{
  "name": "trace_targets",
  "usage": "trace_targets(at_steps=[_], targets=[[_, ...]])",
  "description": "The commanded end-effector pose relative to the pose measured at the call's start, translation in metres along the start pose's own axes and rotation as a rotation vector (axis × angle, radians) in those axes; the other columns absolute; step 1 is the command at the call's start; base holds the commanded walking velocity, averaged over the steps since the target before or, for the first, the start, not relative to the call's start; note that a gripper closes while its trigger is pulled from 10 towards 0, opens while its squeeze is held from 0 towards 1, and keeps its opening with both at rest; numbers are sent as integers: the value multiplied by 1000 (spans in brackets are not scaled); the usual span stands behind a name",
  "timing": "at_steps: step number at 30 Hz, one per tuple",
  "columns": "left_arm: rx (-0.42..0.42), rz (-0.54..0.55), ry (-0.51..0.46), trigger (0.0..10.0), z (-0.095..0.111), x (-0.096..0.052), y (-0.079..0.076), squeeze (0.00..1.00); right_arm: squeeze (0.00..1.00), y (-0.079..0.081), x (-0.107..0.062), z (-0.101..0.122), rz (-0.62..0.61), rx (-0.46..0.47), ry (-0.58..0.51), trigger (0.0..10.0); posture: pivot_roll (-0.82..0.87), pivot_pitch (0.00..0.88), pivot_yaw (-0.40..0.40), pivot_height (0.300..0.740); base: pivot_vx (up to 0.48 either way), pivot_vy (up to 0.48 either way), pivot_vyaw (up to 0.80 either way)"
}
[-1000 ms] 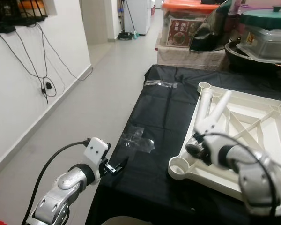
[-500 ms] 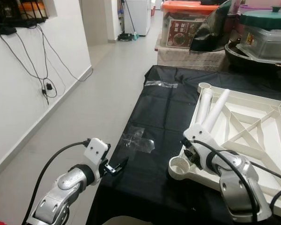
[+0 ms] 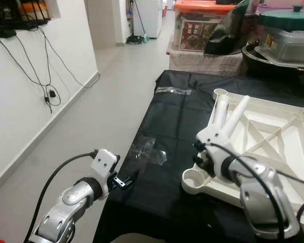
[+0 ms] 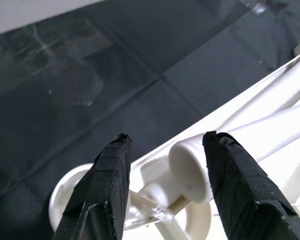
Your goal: Building children table
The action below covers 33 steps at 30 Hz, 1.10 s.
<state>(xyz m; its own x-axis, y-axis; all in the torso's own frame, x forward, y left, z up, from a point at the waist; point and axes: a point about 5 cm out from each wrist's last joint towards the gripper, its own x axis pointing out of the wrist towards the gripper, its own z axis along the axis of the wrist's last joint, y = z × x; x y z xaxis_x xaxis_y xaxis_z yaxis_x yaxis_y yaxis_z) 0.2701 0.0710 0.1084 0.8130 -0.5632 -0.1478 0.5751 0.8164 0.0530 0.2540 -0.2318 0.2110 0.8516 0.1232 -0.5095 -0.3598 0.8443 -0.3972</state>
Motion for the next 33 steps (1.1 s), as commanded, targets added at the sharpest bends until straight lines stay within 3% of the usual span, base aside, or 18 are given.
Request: trace_targets(at_steps=[1, 5, 7, 14, 21, 22, 27, 28, 33], targets=[[-1, 1, 5, 10000, -2, -1, 2, 0, 0, -6, -3, 4, -42, -7, -7, 10000, 26, 0, -18, 740, 0, 0, 0], [-2, 1, 5, 10000, -3, -2, 2, 0, 0, -9, 5, 8, -178, -31, -23, 10000, 28, 0, -23, 740, 0, 0, 0], [-2, 1, 5, 10000, -3, -2, 2, 0, 0, -9, 5, 8, -178, -31, -23, 10000, 28, 0, -23, 740, 0, 0, 0], [-3, 0, 3, 10000, -2, -2, 1, 0, 0, 15, 22, -10, -218, -93, 52, 10000, 33, 0, -24, 740, 0, 0, 0], [-5, 1, 3, 10000, -1, -2, 1, 0, 0, 20, 24, -17, -205, -98, 79, 10000, 31, 0, -26, 740, 0, 0, 0], [-6, 2, 2, 10000, -1, -2, 1, 0, 1000, 20, 25, -18, -215, -105, 80, 10000, 31, 0, -29, 740, 0, 0, 0], [-8, 2, 1, 10000, -1, -1, 1, 0, 1000, 18, 25, -16, -272, -123, 70, 10000, 30, 0, -28, 740, 0, 0, 0], [-8, 2, 1, 10000, -1, -1, 1, 0, 0, 18, 26, -14, -300, -124, 63, 10000, 31, 0, -30, 740, 0, 0, 0], [-11, 4, 2, 10000, -1, -1, 2, 0, 0, 23, 28, -15, -339, -150, 59, 10000, 30, 0, -27, 740, 0, 0, 0]])
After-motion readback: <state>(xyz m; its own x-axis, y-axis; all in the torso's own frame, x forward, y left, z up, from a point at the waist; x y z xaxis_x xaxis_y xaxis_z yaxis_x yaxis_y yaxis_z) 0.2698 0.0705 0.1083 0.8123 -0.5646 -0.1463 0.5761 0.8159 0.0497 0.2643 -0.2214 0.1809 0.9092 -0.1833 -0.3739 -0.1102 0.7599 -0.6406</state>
